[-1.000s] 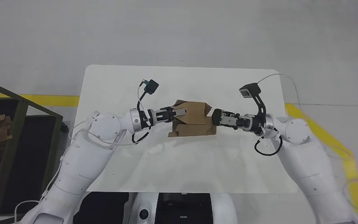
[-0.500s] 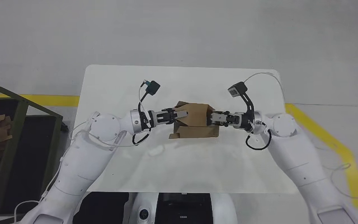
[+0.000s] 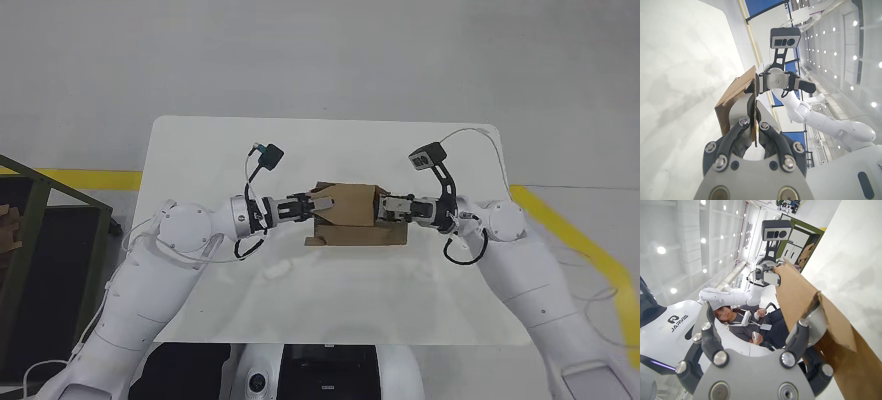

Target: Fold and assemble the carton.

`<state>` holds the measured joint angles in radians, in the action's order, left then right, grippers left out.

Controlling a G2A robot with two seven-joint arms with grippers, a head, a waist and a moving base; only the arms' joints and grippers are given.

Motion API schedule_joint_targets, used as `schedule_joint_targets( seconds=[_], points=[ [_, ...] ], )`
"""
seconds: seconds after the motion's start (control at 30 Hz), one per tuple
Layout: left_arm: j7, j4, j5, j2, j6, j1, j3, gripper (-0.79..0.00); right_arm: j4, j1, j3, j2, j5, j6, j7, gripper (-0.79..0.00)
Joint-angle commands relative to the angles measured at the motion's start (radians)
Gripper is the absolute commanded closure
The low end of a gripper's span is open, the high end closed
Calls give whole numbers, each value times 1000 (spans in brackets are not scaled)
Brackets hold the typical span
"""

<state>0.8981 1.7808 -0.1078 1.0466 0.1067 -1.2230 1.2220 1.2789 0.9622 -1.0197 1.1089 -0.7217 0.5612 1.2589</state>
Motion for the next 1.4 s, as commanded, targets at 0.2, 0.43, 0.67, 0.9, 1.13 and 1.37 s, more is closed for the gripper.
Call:
schedule_joint_targets(
  seconds=[0.2, 0.43, 0.67, 0.9, 1.13, 1.37],
  points=[
    [1, -4, -3, -1, 3, 0, -2, 0, 15, 4, -5, -1, 15, -4, 4, -311],
    [1, 4, -4, -1, -2, 5, -5, 0, -12, -15, 11, 6, 58, -1, -4, -317],
    [1, 8, -3, -1, -6, 10, -12, 0, -15, -23, 22, 12, 95, -9, -22, -268],
    [-2, 7, -3, -1, -8, 13, -14, 0, -20, -24, 24, 16, 106, -15, -32, 0],
    [-2, 12, -4, -3, -9, 10, -9, 0, -19, -27, 23, 18, 128, -25, -34, 0],
    [1, 23, -44, -4, 0, 1, 2, -785, -16, -25, 17, 18, 162, -40, -61, 0]
  ],
)
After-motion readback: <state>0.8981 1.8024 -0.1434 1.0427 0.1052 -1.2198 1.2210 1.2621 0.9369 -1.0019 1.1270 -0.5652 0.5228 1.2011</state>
